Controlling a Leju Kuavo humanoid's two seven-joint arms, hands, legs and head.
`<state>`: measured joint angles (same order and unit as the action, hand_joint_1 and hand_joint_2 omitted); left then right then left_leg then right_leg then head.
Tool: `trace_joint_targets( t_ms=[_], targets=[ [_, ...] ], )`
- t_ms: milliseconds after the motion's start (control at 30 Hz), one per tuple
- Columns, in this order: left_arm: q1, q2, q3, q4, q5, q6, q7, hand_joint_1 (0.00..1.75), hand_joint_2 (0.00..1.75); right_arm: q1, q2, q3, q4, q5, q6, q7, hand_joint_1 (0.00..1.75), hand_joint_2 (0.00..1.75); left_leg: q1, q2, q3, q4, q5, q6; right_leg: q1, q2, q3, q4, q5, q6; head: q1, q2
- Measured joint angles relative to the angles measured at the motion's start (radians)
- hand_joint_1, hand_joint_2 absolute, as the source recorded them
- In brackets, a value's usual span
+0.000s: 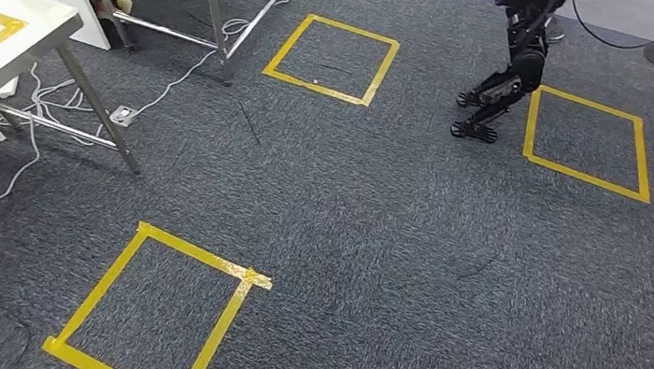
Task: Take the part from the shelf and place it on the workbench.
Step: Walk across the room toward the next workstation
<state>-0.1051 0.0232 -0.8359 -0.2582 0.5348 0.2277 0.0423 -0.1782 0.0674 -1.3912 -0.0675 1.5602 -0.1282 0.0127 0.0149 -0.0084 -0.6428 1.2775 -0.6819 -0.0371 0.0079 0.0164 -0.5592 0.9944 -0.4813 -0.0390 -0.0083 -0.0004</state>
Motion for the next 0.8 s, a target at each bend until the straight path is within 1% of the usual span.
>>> trace_joint_targets(
  t_ms=[33, 67, 100, 133, 167, 200, 233, 267, 300, 333, 367, 400, 433, 467, 500, 533, 567, 600, 633, 667, 700, 733, 767, 800],
  targets=[
    [0.001, 0.0, -0.001, 0.0, 0.0, 0.0, 0.001, 0.0, 0.0, 0.001, 0.0, 0.0, 0.0, 0.0, 0.0, 0.0, 0.0, 0.0, 0.0, 0.001, -0.013, 0.005, 0.018, 0.001, 0.001, 0.015, 0.003, 0.001, -0.002, 0.0, -0.001, 0.0],
    [0.002, 0.0, -0.003, 0.0, 0.0, 0.0, 0.002, 0.0, 0.0, 0.003, 0.0, 0.0, 0.0, 0.0, 0.0, 0.0, 0.0, 0.0, 0.0, -0.002, -0.007, -0.03, 0.057, 0.003, 0.002, 0.031, 0.007, 0.002, -0.005, 0.001, -0.001, 0.0],
    [0.002, 0.001, -0.005, 0.001, 0.0, 0.0, 0.002, 0.0, 0.0, 0.004, 0.001, 0.0, 0.0, 0.0, 0.0, 0.0, 0.0, 0.0, 0.001, -0.015, 0.015, -0.093, 0.106, 0.006, 0.002, 0.045, 0.012, 0.004, -0.008, 0.002, -0.002, 0.0],
    [0.002, 0.002, -0.007, 0.001, 0.0, 0.0, 0.002, 0.0, 0.0, 0.004, 0.002, 0.0, 0.0, 0.0, 0.0, -0.001, 0.0, 0.0, 0.003, -0.043, 0.039, -0.155, 0.142, 0.009, 0.002, 0.059, 0.014, 0.007, -0.013, 0.006, -0.002, 0.0],
    [0.001, 0.003, -0.008, 0.001, 0.0, 0.0, 0.002, 0.0, 0.0, 0.002, 0.003, 0.0, 0.0, 0.0, 0.0, -0.001, 0.0, 0.0, 0.005, -0.067, 0.061, -0.209, 0.164, 0.013, 0.001, 0.073, 0.013, 0.013, -0.017, 0.011, -0.002, 0.0],
    [0.002, 0.003, -0.009, 0.001, 0.0, 0.0, 0.002, 0.0, 0.0, 0.001, 0.004, 0.0, 0.0, 0.0, 0.0, -0.002, 0.0, 0.0, 0.005, -0.087, 0.074, -0.241, 0.171, 0.016, -0.001, 0.085, 0.01, 0.016, -0.02, 0.016, -0.002, 0.0],
    [0.002, 0.004, -0.009, 0.001, 0.0, 0.0, 0.003, 0.0, 0.0, 0.0, 0.005, 0.0, 0.0, 0.0, 0.0, -0.002, 0.0, 0.0, 0.005, -0.093, 0.08, -0.252, 0.165, 0.02, -0.003, 0.098, 0.006, 0.018, -0.02, 0.023, -0.001, 0.0],
    [0.003, 0.004, -0.009, 0.002, 0.0, 0.0, 0.003, 0.0, 0.0, -0.001, 0.005, 0.0, 0.0, 0.0, 0.0, -0.003, 0.0, 0.0, 0.003, -0.081, 0.085, -0.257, 0.162, 0.023, -0.007, 0.112, 0.003, 0.016, -0.019, 0.029, -0.001, 0.0],
    [0.003, 0.004, -0.01, 0.002, 0.0, 0.0, 0.003, 0.0, 0.0, 0.0, 0.005, 0.0, 0.0, 0.0, 0.0, -0.003, 0.0, 0.0, 0.003, -0.068, 0.088, -0.26, 0.162, 0.028, -0.009, 0.117, 0.002, 0.017, -0.02, 0.034, -0.001, 0.0],
    [0.003, 0.005, -0.01, 0.002, 0.0, 0.0, 0.004, 0.0, 0.0, 0.002, 0.006, 0.0, 0.0, 0.0, 0.0, -0.003, 0.0, 0.0, 0.004, -0.052, 0.094, -0.265, 0.161, 0.033, -0.007, 0.102, -0.003, 0.027, -0.026, 0.04, 0.002, 0.0],
    [0.003, 0.006, -0.01, 0.002, 0.0, 0.0, 0.003, 0.0, 0.0, 0.001, 0.007, 0.0, 0.001, 0.0, 0.0, -0.003, 0.0, 0.0, 0.004, -0.035, 0.101, -0.27, 0.16, 0.038, -0.006, 0.076, -0.016, 0.054, -0.042, 0.045, 0.006, 0.0],
    [0.003, 0.006, -0.01, 0.003, 0.0, 0.0, 0.003, 0.0, 0.0, 0.0, 0.008, 0.0, 0.001, 0.0, 0.0, -0.003, 0.0, 0.0, 0.004, -0.016, 0.107, -0.275, 0.159, 0.043, -0.005, 0.043, -0.04, 0.102, -0.066, 0.05, 0.01, 0.0],
    [0.004, 0.007, -0.01, 0.003, 0.0, 0.0, 0.003, 0.0, 0.0, -0.002, 0.009, 0.0, 0.001, 0.0, 0.0, -0.003, 0.0, 0.0, 0.002, 0.003, 0.112, -0.276, 0.155, 0.046, -0.005, 0.013, -0.074, 0.165, -0.095, 0.055, 0.014, 0.0],
    [0.005, 0.007, -0.01, 0.004, 0.0, 0.0, 0.004, 0.0, 0.0, -0.004, 0.009, 0.0, 0.001, 0.0, 0.0, -0.003, 0.0, 0.0, -0.001, 0.022, 0.116, -0.276, 0.151, 0.047, -0.007, -0.002, -0.111, 0.231, -0.121, 0.058, 0.016, 0.0],
    [0.005, 0.008, -0.011, 0.004, 0.0, 0.0, 0.005, 0.0, 0.0, -0.003, 0.01, 0.0, 0.001, 0.001, 0.0, -0.003, 0.0, 0.0, -0.002, 0.039, 0.12, -0.276, 0.147, 0.047, -0.009, -0.009, -0.14, 0.28, -0.133, 0.06, 0.016, 0.0],
    [0.006, 0.008, -0.011, 0.005, 0.0, 0.0, 0.007, 0.0, 0.0, 0.0, 0.01, 0.0, 0.001, 0.001, 0.0, -0.002, 0.0, 0.0, -0.003, 0.054, 0.123, -0.276, 0.142, 0.047, -0.01, -0.013, -0.153, 0.299, -0.126, 0.061, 0.016, 0.0],
    [0.005, 0.008, -0.011, 0.005, 0.0, 0.0, 0.009, 0.0, 0.0, 0.004, 0.01, 0.0, 0.001, 0.001, 0.0, -0.001, 0.0, 0.0, -0.004, 0.066, 0.128, -0.276, 0.138, 0.046, -0.01, -0.016, -0.145, 0.276, -0.099, 0.059, 0.017, 0.0],
    [0.004, 0.008, -0.012, 0.005, 0.0, 0.0, 0.01, 0.0, 0.0, 0.006, 0.01, -0.001, 0.001, 0.002, 0.0, 0.0, 0.0, 0.0, -0.005, 0.077, 0.135, -0.276, 0.133, 0.044, -0.01, -0.022, -0.118, 0.217, -0.058, 0.055, 0.018, 0.0],
    [0.002, 0.008, -0.012, 0.005, 0.001, 0.0, 0.011, 0.0, 0.0, 0.008, 0.01, -0.001, 0.001, 0.002, 0.0, 0.0, 0.0, 0.0, -0.005, 0.086, 0.141, -0.277, 0.128, 0.042, -0.007, -0.036, -0.083, 0.147, -0.024, 0.05, 0.018, 0.0],
    [0.0, 0.007, -0.013, 0.005, 0.002, 0.0, 0.011, 0.0, 0.0, 0.007, 0.01, -0.001, 0.001, 0.004, 0.0, 0.0, 0.0, 0.0, -0.008, 0.095, 0.147, -0.278, 0.123, 0.039, 0.0, -0.063, -0.053, 0.085, -0.001, 0.042, 0.019, 0.0],
    [-0.003, 0.007, -0.013, 0.005, 0.003, 0.0, 0.01, 0.0, 0.0, 0.005, 0.01, -0.001, 0.001, 0.005, 0.0, 0.0, 0.0, 0.0, -0.01, 0.102, 0.15, -0.28, 0.12, 0.036, 0.007, -0.086, -0.033, 0.043, 0.008, 0.035, 0.02, 0.0],
    [-0.004, 0.007, -0.014, 0.005, 0.004, 0.0, 0.009, 0.0, 0.0, 0.003, 0.01, -0.001, 0.001, 0.007, 0.0, 0.0, 0.0, 0.0, -0.012, 0.11, 0.153, -0.283, 0.119, 0.032, 0.013, -0.102, -0.025, 0.026, 0.003, 0.028, 0.019, 0.0],
    [-0.004, 0.007, -0.015, 0.005, 0.005, 0.0, 0.008, 0.0, 0.0, 0.003, 0.01, -0.001, 0.001, 0.009, 0.0, 0.0, 0.0, 0.0, -0.014, 0.119, 0.157, -0.286, 0.117, 0.028, 0.018, -0.107, -0.025, 0.021, 0.001, 0.023, 0.019, 0.0],
    [-0.004, 0.006, -0.016, 0.004, 0.006, 0.0, 0.007, 0.0, 0.0, 0.003, 0.009, -0.001, 0.001, 0.01, -0.001, 0.0, 0.0, 0.0, -0.014, 0.129, 0.161, -0.29, 0.115, 0.023, 0.017, -0.095, -0.023, 0.015, 0.001, 0.018, 0.019, 0.0]
  ],
)
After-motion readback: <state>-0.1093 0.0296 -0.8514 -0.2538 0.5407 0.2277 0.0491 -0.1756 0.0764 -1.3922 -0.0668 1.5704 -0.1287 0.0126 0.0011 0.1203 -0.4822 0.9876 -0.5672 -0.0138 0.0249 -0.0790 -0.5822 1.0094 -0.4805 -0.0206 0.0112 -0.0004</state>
